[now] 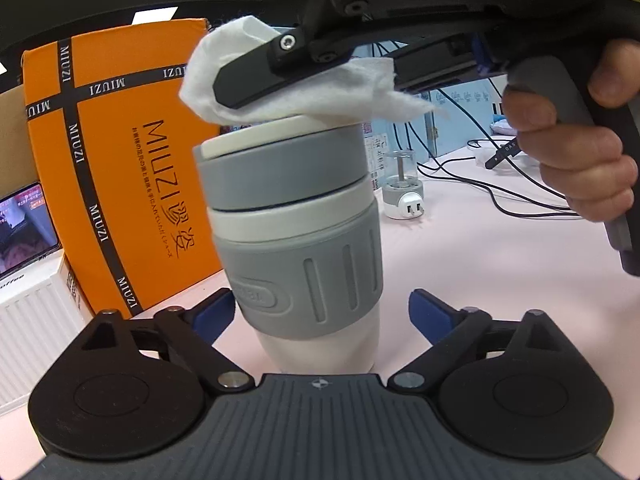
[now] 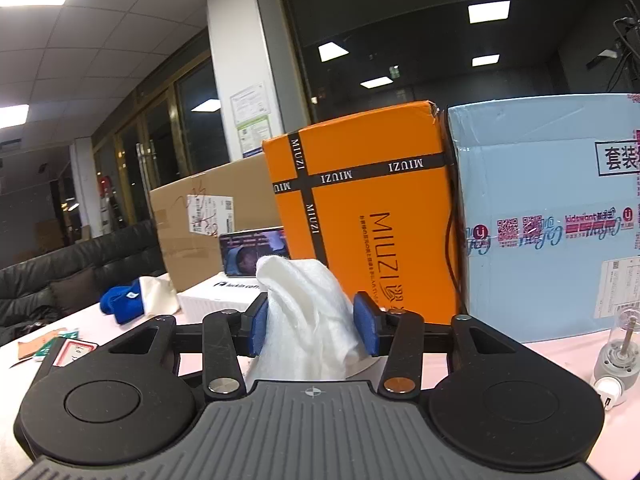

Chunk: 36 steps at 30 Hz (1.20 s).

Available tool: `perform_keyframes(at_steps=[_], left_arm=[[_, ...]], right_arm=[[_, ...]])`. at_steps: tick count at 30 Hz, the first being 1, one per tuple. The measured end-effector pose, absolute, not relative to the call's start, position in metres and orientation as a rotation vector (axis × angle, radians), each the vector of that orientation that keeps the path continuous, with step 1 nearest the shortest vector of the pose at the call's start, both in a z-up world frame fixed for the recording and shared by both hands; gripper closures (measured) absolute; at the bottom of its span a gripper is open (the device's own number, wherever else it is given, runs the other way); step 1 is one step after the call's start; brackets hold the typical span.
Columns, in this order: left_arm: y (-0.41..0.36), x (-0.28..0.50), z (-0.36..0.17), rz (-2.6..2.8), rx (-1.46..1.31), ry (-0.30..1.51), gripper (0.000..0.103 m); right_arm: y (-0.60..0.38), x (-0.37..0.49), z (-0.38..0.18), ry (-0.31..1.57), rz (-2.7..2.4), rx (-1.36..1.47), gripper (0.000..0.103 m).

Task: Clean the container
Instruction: 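Grasp the grey mug with the left tool while the right tool wipes its lid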

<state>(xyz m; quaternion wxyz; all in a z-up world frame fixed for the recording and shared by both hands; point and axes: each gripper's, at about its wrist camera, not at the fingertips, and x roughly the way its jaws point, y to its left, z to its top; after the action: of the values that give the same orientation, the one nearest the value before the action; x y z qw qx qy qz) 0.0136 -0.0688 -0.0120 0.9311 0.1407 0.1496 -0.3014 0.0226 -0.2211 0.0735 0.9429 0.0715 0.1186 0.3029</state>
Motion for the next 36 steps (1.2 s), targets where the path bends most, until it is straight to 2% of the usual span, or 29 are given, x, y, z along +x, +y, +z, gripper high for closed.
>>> perform_keyframes(at_steps=[2,4,36], left_arm=[[-0.069,0.017,-0.014,-0.6,0.285,0.318,0.023],[-0.07,0.02,-0.015,-0.59,0.283,0.331,0.026],[-0.092,0.028,-0.024,-0.595,0.309,0.353,0.03]], right_arm=[[-0.217,0.022,0.073,0.234,0.608,0.139,0.075],[-0.214,0.022,0.073,0.23,0.603,0.126,0.077],[-0.228,0.013,0.069,0.218,0.529,0.235,0.079]])
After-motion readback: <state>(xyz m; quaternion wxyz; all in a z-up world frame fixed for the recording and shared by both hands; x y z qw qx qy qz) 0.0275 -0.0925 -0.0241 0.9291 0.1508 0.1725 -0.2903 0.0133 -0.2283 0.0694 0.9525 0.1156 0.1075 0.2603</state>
